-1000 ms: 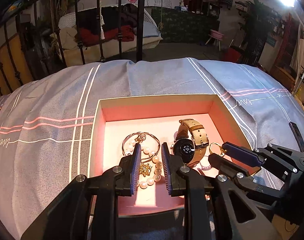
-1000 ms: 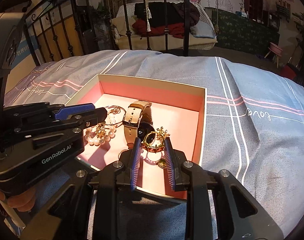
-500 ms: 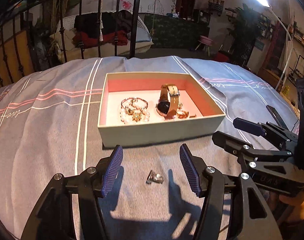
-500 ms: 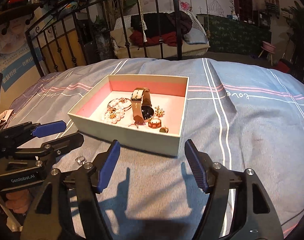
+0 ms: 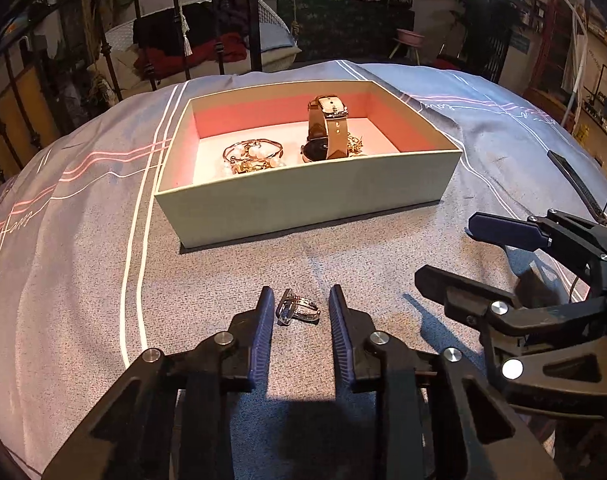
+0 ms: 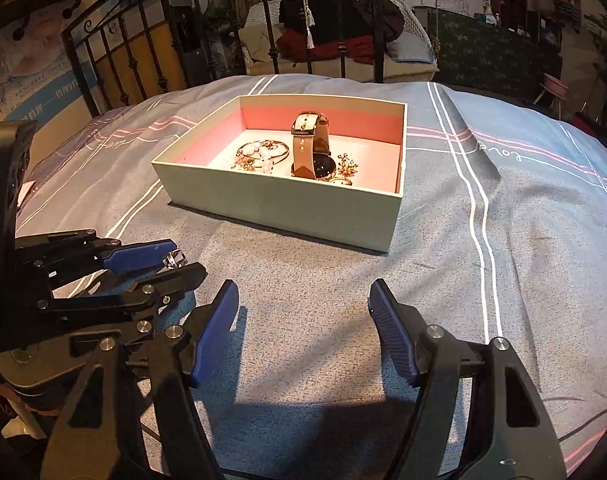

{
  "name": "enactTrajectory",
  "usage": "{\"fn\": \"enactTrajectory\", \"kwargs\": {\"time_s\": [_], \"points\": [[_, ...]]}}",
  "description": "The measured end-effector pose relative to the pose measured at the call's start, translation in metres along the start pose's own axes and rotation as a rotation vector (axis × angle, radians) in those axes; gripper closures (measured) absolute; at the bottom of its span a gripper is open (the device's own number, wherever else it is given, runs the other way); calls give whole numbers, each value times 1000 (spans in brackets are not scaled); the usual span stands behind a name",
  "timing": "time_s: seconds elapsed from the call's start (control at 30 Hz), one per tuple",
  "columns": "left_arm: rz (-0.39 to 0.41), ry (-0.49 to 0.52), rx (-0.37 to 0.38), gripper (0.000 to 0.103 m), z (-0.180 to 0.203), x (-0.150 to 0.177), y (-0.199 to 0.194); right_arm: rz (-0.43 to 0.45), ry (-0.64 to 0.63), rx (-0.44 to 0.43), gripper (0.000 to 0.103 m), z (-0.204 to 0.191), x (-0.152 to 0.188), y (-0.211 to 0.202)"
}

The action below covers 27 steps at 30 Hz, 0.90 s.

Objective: Organize jewelry
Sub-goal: 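Grasp the last silver ring with the left tool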

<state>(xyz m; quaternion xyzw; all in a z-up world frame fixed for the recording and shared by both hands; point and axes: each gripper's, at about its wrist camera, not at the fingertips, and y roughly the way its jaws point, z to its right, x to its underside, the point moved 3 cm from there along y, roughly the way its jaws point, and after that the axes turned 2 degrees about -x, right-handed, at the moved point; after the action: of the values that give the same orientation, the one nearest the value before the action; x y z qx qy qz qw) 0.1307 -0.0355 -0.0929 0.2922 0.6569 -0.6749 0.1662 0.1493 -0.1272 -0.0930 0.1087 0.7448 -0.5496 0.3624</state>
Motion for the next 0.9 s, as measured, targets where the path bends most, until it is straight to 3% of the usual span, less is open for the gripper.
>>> {"fn": "enactTrajectory", "kwargs": {"time_s": [0.07,0.1,0.13,0.33,0.63,0.9], "points": [[4,8,-6,84,2,0,0,-15,-19,-4,42,-3,2,3],[6,10,-7,84,2,1,0,-23,-30,-15,55,-6,3,4],[8,10,-7,84,3,1,-1,-31,-42,-22,76,-8,4,6],[11,5,-3,84,1,1,-3,-26,-59,-34,93,-12,5,5],[43,-50,32,84,-4,-4,-16,20,-64,-74,97,-19,5,-7],[136,-80,53,84,-8,-44,-34,115,-38,-62,97,-13,-29,-22]]}}
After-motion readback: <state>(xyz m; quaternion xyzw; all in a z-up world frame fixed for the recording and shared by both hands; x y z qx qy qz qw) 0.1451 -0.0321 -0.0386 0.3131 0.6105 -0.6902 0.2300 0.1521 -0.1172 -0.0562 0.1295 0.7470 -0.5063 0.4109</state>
